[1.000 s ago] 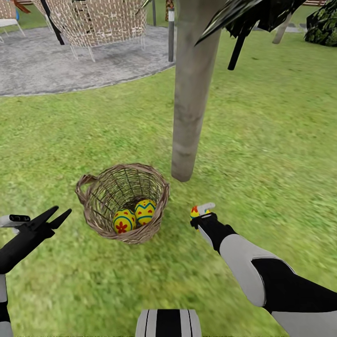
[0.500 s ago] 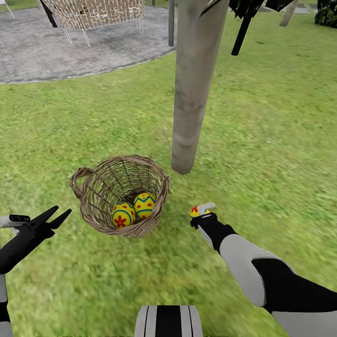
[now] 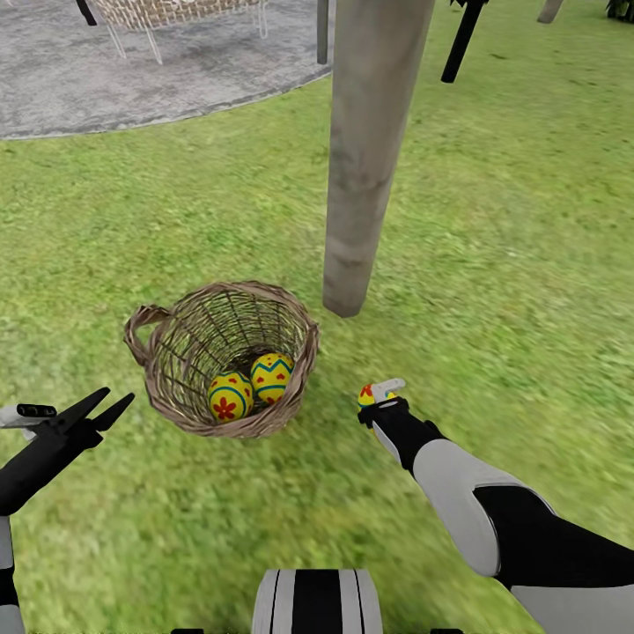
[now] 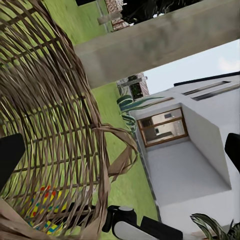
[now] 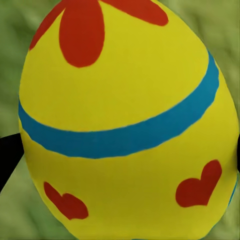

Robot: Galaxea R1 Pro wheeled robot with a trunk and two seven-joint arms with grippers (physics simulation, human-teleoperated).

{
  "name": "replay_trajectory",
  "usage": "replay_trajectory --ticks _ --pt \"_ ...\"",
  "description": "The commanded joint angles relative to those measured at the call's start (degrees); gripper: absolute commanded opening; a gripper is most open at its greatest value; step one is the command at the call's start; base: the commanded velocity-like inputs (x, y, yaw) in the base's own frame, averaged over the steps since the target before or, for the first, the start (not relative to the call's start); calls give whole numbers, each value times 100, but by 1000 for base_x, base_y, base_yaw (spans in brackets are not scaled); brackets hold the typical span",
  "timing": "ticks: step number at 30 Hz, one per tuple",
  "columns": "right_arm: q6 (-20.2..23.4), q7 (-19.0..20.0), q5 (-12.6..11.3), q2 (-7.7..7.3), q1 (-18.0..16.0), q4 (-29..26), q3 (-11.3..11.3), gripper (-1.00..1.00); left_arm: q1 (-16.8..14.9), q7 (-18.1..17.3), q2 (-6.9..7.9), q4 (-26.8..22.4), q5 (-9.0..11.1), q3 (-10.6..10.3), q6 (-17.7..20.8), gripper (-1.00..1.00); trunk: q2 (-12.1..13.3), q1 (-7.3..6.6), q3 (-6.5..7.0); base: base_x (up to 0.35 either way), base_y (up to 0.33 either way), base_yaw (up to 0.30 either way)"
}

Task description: Take the three Easter eggs out of the wicker basket on the lawn in the garden, then place them on the lawn next to a single tree (choose any tree) so that all three eggs are next to the same tree and none are left in the basket.

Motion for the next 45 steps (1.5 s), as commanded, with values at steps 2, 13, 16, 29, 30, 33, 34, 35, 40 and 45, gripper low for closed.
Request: replay_trajectory --ticks 2,13,16,29,30,33,34,35,40,45 --pt "-3 15 -12 -3 7 83 -11 -100 1 1 1 -2 1 1 2 100 2 4 -1 0 0 0" --pt "-12 15 -12 -4 7 81 -11 -100 1 -7 1 -2 17 97 0 100 -1 9 -45 0 0 0" --pt "-12 15 -12 -9 6 79 -11 -100 1 -8 -1 -2 18 98 0 100 -1 9 -45 0 0 0" --pt "-12 24 -12 -12 6 78 -11 100 27 -16 -11 12 177 168 -5 100 -1 9 -45 0 0 0" --pt "-12 24 -12 -12 6 78 -11 100 27 -16 -14 14 177 168 -7 100 -1 9 -45 0 0 0" --pt "-11 24 -12 -12 5 77 -11 100 27 -16 -16 16 177 168 -9 100 -1 9 -45 0 0 0" --pt "-12 24 -13 -12 4 74 -11 100 27 -16 -17 15 177 196 -9 100 -1 9 -45 0 0 0" --pt "-12 24 -13 -12 1 74 -11 100 27 -16 -17 12 177 214 -9 100 -1 9 -45 0 0 0" --pt "-12 24 -21 -6 7 40 -11 100 27 -16 -24 8 169 231 -9 100 -1 9 -45 0 0 0" --pt "-12 24 -21 -4 7 39 -11 100 27 -16 -18 7 160 236 -8 100 4 -1 43 0 0 0"
